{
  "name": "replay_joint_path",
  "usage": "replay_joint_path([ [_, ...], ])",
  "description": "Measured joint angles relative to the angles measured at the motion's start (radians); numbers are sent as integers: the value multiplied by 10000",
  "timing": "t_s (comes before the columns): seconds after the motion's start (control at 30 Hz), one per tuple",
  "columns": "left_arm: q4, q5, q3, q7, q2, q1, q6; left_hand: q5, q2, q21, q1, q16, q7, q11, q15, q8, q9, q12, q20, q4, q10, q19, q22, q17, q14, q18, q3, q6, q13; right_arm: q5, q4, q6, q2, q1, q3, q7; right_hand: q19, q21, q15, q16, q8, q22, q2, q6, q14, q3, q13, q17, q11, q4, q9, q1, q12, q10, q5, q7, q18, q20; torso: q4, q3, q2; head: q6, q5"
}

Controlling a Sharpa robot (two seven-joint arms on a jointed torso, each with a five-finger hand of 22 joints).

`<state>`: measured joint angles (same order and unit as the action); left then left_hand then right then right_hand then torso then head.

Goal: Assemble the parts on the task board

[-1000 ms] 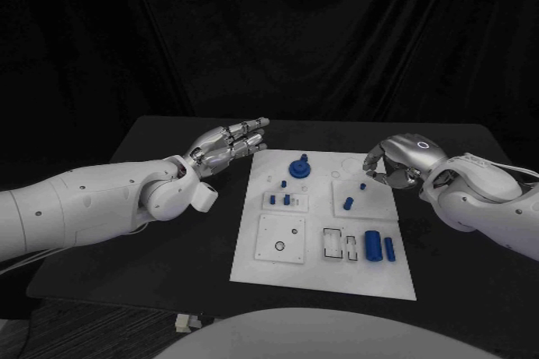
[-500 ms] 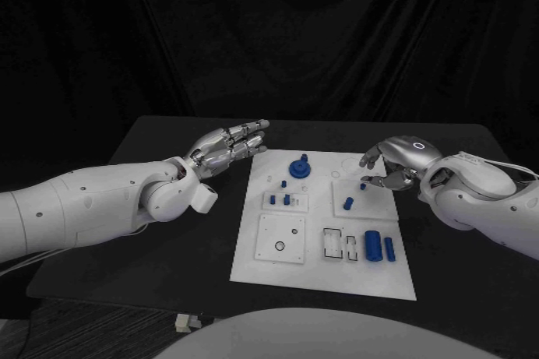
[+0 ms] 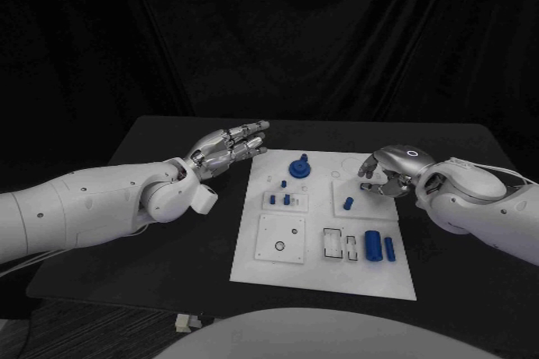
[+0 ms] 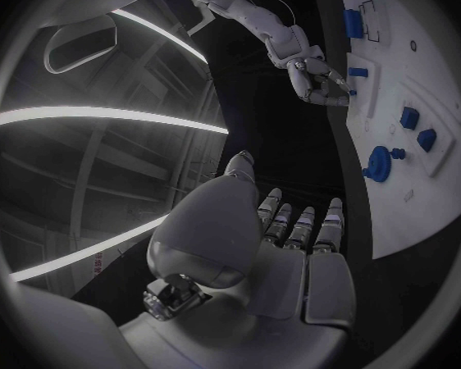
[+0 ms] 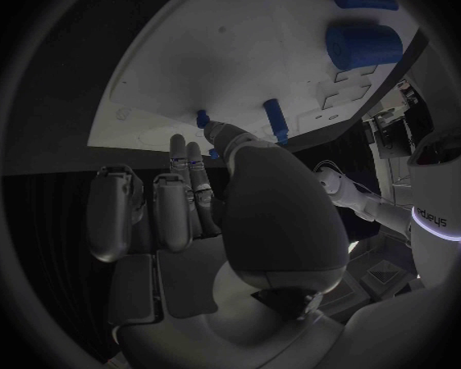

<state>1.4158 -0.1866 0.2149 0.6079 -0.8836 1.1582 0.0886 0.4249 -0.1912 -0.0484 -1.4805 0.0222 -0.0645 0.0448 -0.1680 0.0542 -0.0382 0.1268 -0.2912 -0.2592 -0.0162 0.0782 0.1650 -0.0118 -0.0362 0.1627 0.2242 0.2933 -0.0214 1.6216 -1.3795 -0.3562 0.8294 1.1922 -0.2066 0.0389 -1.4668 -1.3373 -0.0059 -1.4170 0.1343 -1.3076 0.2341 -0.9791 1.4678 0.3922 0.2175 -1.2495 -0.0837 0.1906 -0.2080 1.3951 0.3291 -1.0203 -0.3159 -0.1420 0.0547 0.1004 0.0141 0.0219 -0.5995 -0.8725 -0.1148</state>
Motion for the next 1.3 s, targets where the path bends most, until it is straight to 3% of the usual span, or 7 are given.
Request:
replay_joint_path([
  [0.6,-40,1,0,-6,23,-17,31,39,0,-38,0,45,0,72,-35,0,1,77,0,29,-74,71,24,-18,-35,-1,29,0,-8,-16,256,123,-190,-177,19,-12,0,0,0,0,99,2,-8,-240,0,122,4,55,92,-71,-10,7,119,-204,28,50,0,0,-4,0,1,0,15],
  [0.77,-59,1,0,-10,37,-24,54,39,-39,-38,-39,46,0,134,-54,38,1,139,0,29,-84,70,24,-19,-54,-1,29,0,-19,-16,276,120,-225,-189,27,-19,0,0,0,0,318,3,-74,-581,0,317,17,75,170,-267,-140,288,277,-441,-16,135,1,0,-4,2,1,0,22],
  [0.97,-87,1,0,-17,51,-43,76,78,-39,-38,-39,46,0,184,-72,38,2,203,-35,28,-110,106,34,-27,-72,-2,29,0,-31,-23,263,112,-254,-217,29,-85,21,0,-155,0,616,3,-135,-986,-14,492,132,127,355,-668,-389,608,545,-827,-357,261,-1,-130,-5,2,0,0,-4],
  [1.3,-114,2,0,-40,57,-88,111,120,-85,-76,-161,86,-255,215,-107,233,-72,272,2,85,-142,142,31,-26,-107,-2,28,506,-31,-36,262,-65,-250,-232,21,-230,34,0,-308,0,924,4,-237,-1358,-16,572,164,127,516,-946,-687,713,660,-1200,-219,449,1,-254,-4,2,1,0,-37],
])
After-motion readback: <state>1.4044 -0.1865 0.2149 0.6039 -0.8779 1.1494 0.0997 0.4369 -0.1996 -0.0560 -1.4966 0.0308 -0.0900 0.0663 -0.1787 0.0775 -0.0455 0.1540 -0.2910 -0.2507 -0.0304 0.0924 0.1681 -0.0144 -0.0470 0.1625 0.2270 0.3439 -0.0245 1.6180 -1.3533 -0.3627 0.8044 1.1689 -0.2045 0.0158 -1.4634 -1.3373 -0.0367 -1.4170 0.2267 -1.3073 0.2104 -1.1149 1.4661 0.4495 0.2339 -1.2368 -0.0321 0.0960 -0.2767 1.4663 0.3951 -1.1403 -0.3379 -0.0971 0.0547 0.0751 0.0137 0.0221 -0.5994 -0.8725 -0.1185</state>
